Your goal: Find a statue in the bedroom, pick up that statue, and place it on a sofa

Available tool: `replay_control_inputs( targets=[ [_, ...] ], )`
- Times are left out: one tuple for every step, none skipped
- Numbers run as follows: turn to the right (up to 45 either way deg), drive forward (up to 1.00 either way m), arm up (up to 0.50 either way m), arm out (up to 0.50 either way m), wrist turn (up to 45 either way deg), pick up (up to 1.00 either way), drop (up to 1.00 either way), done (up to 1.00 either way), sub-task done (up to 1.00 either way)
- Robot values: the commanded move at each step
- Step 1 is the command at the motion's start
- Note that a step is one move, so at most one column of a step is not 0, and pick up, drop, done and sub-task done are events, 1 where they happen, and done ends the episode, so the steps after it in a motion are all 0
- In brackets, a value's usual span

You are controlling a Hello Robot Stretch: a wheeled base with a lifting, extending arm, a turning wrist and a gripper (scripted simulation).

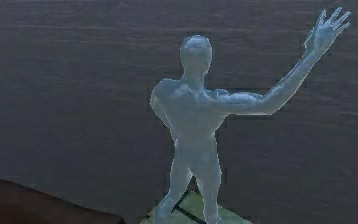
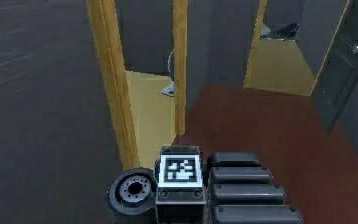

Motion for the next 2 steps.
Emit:
replay_control_inputs(
  targets=[
    [45.0,0.00,0.00,0.00,0.0,0.00,0.00,0.00,0.00],
    [45.0,0.00,0.00,0.00,0.0,0.00,0.00,0.00,0.00]
  ],
)
